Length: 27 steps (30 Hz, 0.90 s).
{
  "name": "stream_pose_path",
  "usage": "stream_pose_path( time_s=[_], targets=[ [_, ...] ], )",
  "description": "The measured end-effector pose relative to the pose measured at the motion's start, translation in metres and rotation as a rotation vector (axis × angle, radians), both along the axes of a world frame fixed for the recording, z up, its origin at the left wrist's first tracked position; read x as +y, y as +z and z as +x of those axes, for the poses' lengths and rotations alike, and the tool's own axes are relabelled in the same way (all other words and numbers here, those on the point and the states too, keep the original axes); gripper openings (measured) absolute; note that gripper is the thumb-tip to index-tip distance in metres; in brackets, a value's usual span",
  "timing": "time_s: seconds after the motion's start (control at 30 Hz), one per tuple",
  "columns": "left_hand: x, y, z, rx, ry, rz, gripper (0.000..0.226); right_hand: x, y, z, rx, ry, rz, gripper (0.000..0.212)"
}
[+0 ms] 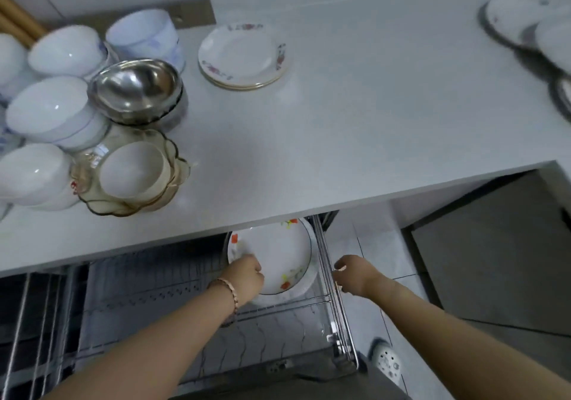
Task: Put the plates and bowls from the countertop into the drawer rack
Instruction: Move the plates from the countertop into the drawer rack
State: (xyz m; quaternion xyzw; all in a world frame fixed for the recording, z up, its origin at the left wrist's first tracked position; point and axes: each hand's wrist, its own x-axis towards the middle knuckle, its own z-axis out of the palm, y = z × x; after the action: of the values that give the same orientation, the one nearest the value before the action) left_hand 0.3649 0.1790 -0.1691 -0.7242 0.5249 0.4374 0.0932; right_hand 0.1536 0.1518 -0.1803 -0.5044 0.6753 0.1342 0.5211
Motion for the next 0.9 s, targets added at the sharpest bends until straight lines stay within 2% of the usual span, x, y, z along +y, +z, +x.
stream_pose_path(
  time_s=[0.23, 0.33, 0.43, 0.5, 0.57, 0.63, 0.73, 0.8, 0.9],
  targets=[
    [-0.046, 0.083, -0.152, 0.109, -0.184, -0.01, 0.026, -0.03, 0.101, -0.132, 0.123, 0.166, -0.168, 0.042],
    [-0.075, 0.118, -0.225, 0.132, -0.198, -0.145, 0.028, -0.05, 0.139, -0.195, 0.201, 0.255, -0.257, 0.042],
    [-0.105, 0.139, -0.286, 0.166, -0.224, -0.201, 0.023, -0.072, 0.174, -0.252, 0.267, 0.28, -0.32, 0.036],
    [-0.123, 0.151, -0.317, 0.185, -0.237, -0.228, 0.014, -0.088, 0.192, -0.285, 0.3, 0.258, -0.38, 0.026],
    [-0.137, 0.162, -0.344, 0.195, -0.229, -0.252, 0.009, -0.102, 0.207, -0.315, 0.312, 0.203, -0.423, 0.031],
    [-0.154, 0.167, -0.365, 0.218, -0.22, -0.253, 0.012, -0.116, 0.215, -0.341, 0.311, 0.143, -0.446, 0.038],
    [-0.187, 0.164, -0.391, 0.256, -0.177, -0.222, 0.022, -0.14, 0.218, -0.375, 0.32, 0.062, -0.463, 0.038],
    [-0.211, 0.16, -0.407, 0.305, -0.102, -0.198, 0.016, -0.157, 0.213, -0.396, 0.325, 0.003, -0.449, 0.037],
    [-0.256, 0.148, -0.431, 0.385, 0.044, -0.166, 0.029, -0.191, 0.197, -0.43, 0.33, -0.102, -0.415, 0.036]
  ],
)
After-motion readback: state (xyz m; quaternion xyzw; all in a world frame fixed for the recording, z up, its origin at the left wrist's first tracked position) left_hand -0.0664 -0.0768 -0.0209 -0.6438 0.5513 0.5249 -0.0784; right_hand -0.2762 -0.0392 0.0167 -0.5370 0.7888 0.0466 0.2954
